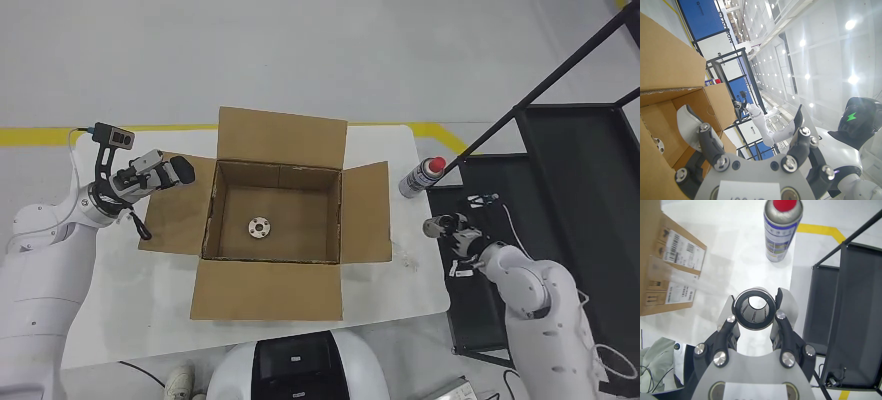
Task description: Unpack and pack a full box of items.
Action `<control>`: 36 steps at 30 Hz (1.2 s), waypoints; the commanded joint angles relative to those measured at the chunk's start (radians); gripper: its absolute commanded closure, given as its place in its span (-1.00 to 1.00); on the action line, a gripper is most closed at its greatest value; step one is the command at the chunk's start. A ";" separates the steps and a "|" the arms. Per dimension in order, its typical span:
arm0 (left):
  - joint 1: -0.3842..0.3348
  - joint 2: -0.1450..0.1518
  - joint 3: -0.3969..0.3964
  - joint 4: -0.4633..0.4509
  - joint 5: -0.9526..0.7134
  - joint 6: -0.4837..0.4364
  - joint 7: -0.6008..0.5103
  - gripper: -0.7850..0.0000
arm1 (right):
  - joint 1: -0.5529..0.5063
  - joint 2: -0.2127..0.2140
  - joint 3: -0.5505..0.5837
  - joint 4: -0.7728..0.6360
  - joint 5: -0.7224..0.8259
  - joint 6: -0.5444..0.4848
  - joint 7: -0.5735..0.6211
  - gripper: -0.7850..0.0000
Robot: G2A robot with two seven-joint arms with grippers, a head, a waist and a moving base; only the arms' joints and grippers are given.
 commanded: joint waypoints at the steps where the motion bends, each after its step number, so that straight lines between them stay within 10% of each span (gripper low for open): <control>1: 0.000 0.000 0.000 0.000 0.000 0.000 0.000 -1.00 | 0.027 0.000 -0.029 0.059 -0.052 0.040 -0.022 1.00; 29: 0.000 0.000 0.000 0.000 0.000 0.000 0.000 -1.00 | 0.248 -0.006 -0.293 0.349 -0.204 0.094 -0.127 0.95; 30: 0.000 0.000 0.000 0.000 0.000 0.000 0.000 -1.00 | 0.249 -0.006 -0.294 0.352 -0.205 0.097 -0.130 0.34; 31: 0.000 0.000 0.000 0.000 0.000 0.000 0.000 -1.00 | 0.250 -0.006 -0.296 0.353 -0.205 0.098 -0.132 -0.97; 36: 0.000 0.000 0.000 0.000 0.000 0.000 0.000 -1.00 | 0.246 -0.004 -0.295 0.353 -0.202 0.105 -0.146 -1.00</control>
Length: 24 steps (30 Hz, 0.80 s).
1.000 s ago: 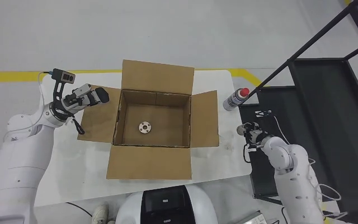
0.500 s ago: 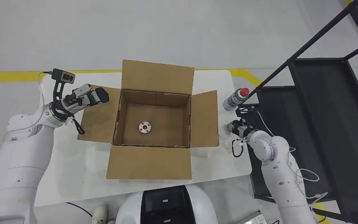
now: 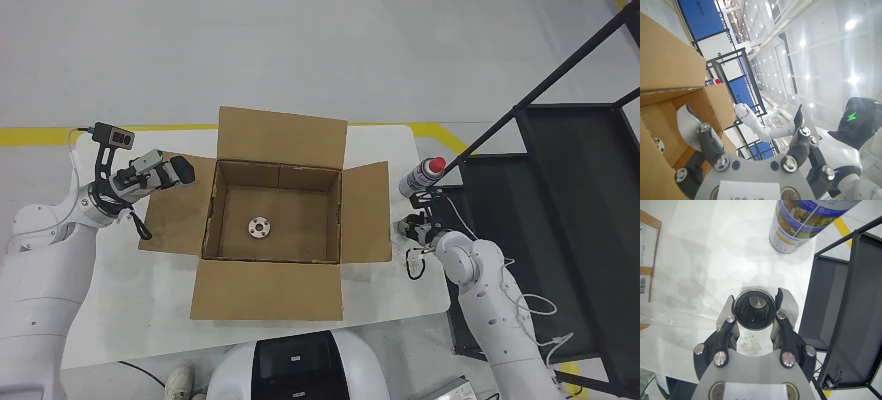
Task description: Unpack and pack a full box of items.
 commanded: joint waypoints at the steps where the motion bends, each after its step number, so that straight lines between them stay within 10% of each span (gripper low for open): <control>1: 0.000 0.000 0.000 0.000 0.000 0.000 0.000 -1.00 | -0.006 0.001 0.005 -0.006 0.004 0.003 -0.008 -1.00; 24: 0.000 0.000 0.000 0.000 0.000 0.000 0.000 -1.00 | -0.396 0.027 0.270 -0.724 0.318 -0.147 -0.014 -1.00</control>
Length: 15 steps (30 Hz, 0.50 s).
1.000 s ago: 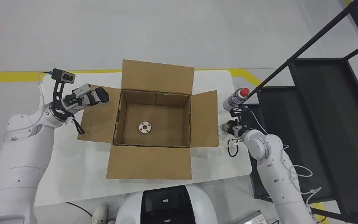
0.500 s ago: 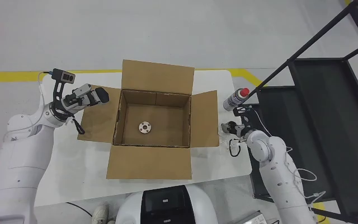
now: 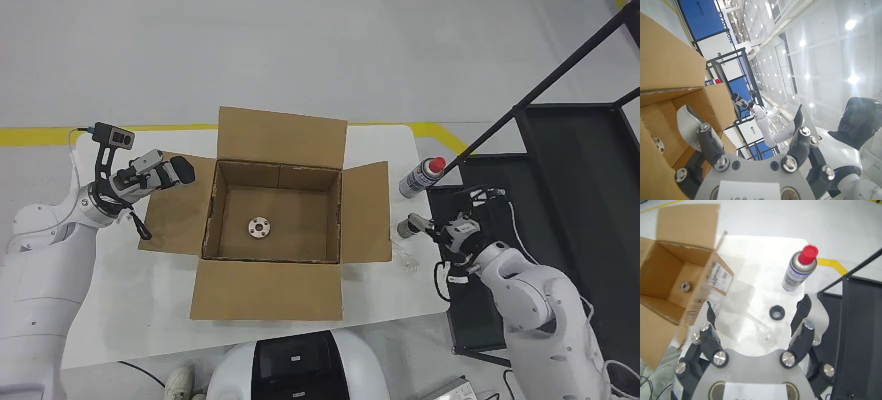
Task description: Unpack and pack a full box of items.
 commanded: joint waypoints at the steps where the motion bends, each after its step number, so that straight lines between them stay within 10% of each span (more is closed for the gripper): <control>1: 0.000 0.000 0.000 0.000 0.000 0.000 0.000 -1.00 | -0.002 0.003 -0.009 -0.057 0.016 -0.042 0.016 -1.00; 15: 0.000 0.000 0.000 0.000 0.000 0.000 0.000 -1.00 | 0.409 0.010 -0.372 0.086 -0.040 -0.124 0.151 -1.00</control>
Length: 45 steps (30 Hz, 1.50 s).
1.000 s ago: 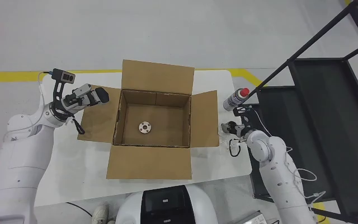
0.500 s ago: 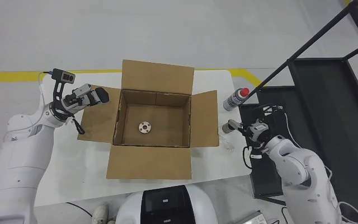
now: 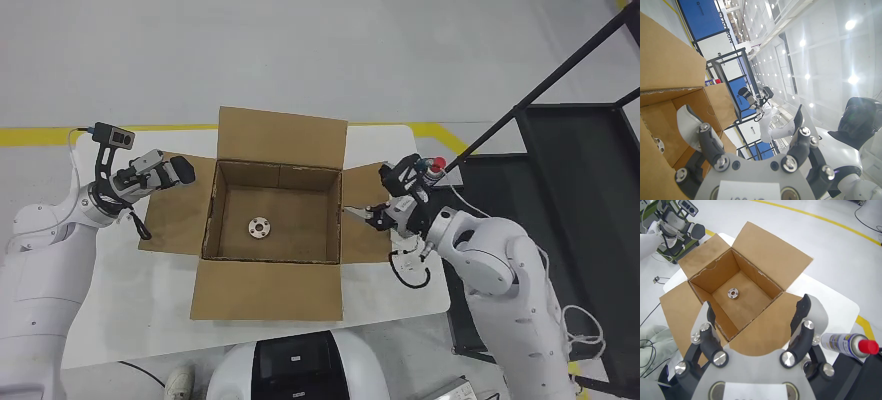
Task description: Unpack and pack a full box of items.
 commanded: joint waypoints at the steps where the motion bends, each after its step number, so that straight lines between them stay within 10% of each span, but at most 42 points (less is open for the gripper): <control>1: 0.000 0.000 0.000 0.000 0.000 0.000 0.000 -1.00 | 0.052 -0.002 -0.058 0.036 -0.023 0.012 0.010 -1.00; 45: 0.000 0.000 0.000 0.000 0.000 0.000 0.000 -1.00 | 0.089 -0.005 -0.105 0.070 -0.052 0.035 0.026 -1.00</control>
